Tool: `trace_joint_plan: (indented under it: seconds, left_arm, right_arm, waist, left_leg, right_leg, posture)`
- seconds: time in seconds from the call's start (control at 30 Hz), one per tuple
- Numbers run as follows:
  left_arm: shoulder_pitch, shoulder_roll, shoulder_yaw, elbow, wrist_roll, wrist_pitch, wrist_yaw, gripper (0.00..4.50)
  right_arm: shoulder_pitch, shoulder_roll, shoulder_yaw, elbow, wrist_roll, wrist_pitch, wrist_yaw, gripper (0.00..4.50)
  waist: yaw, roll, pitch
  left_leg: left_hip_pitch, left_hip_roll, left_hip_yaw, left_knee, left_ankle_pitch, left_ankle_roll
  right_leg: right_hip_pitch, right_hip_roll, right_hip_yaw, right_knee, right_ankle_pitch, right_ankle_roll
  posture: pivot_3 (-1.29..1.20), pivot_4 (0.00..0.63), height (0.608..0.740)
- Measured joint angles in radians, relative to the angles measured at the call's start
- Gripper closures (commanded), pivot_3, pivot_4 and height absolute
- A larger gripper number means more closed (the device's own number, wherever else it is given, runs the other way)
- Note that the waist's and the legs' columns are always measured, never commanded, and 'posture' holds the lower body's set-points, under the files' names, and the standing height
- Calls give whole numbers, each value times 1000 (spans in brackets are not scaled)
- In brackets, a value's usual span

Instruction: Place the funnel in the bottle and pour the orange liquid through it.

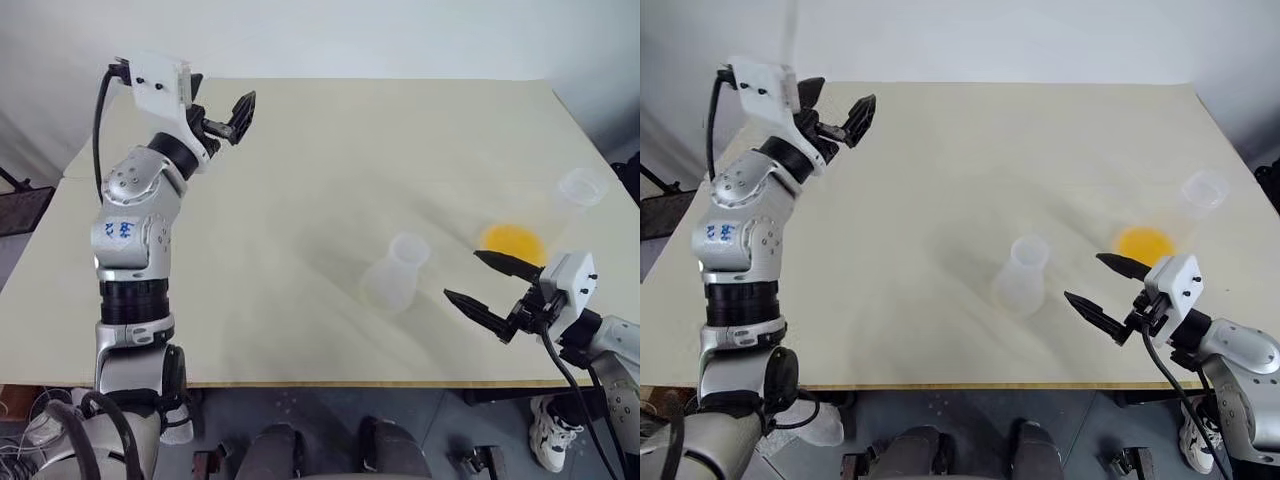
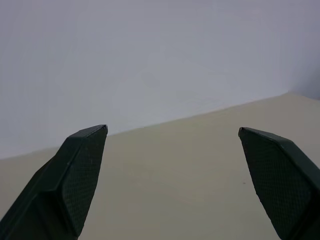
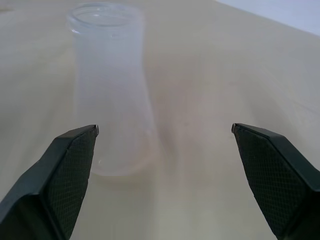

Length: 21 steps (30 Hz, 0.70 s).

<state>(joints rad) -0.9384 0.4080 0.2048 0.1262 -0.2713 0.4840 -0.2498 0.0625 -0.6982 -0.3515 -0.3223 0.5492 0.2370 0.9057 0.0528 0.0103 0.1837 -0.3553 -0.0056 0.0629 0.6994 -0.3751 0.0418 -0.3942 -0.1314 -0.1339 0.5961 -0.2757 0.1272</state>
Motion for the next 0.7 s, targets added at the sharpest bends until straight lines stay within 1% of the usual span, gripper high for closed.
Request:
trace_joint_plan:
  seconds: [0.1, 0.17, 0.3, 0.37, 0.47, 0.6, 0.7]
  left_arm:
    - [-121, -7, 61, 66, -44, 91, 53, 43]
    - [-166, -2, 103, 85, -81, 148, 74, 43]
    - [-159, 54, 148, 90, -142, 242, 37, 43]
    - [-155, 91, 156, 91, -161, 257, 1, 43]
    - [-184, 123, 188, 126, -176, 261, -3, 43]
    - [-191, 199, 173, 148, -179, 280, -61, 43]
    - [-213, 207, 168, 210, -177, 273, -74, 43]
  right_arm:
    - [4, 1, 2, -7, 0, 1, -6, 0]
    - [9, 2, 2, -12, 0, 1, -10, 0]
    - [37, 2, 2, -30, 1, 2, -21, 0]
    - [43, 2, 2, -30, 1, 2, -25, 0]
    - [40, 2, 2, -30, 1, 2, -25, 0]
    - [19, 2, 8, -29, 0, 2, -26, 0]
    - [-6, 2, 28, -26, 0, 1, -26, 0]
  waist:
    - [0, -1, 0]
    - [-4, 0, 0]
    - [-11, -1, 0]
    - [-16, -1, 1]
    - [-15, -1, 1]
    - [-16, -1, 1]
    - [-13, -1, 1]
  left_leg:
    - [0, 0, 0, 0, 0, 0]
    - [1, 0, 0, -1, 0, 0]
    - [0, 0, 0, -1, 0, 0]
    - [0, 0, 0, -1, 0, 0]
    - [0, 0, -1, 0, 0, 0]
    - [1, 0, -1, -1, 0, 0]
    - [0, 0, -1, 0, 0, 0]
  right_leg:
    - [0, 0, 1, 0, 0, 0]
    - [0, 0, 0, 0, 0, 0]
    - [-1, 0, 0, 0, 0, 0]
    - [-1, 0, 0, 0, 0, 0]
    - [0, 0, 0, 0, 0, 0]
    - [0, 0, 1, 0, 0, 0]
    - [0, 0, 1, 0, 0, 0]
  posture:
    - [0, 150, 740]
    - [0, 150, 740]
    - [0, 150, 740]
    - [0, 150, 740]
    - [0, 150, 740]
    - [0, 150, 740]
    - [0, 150, 740]
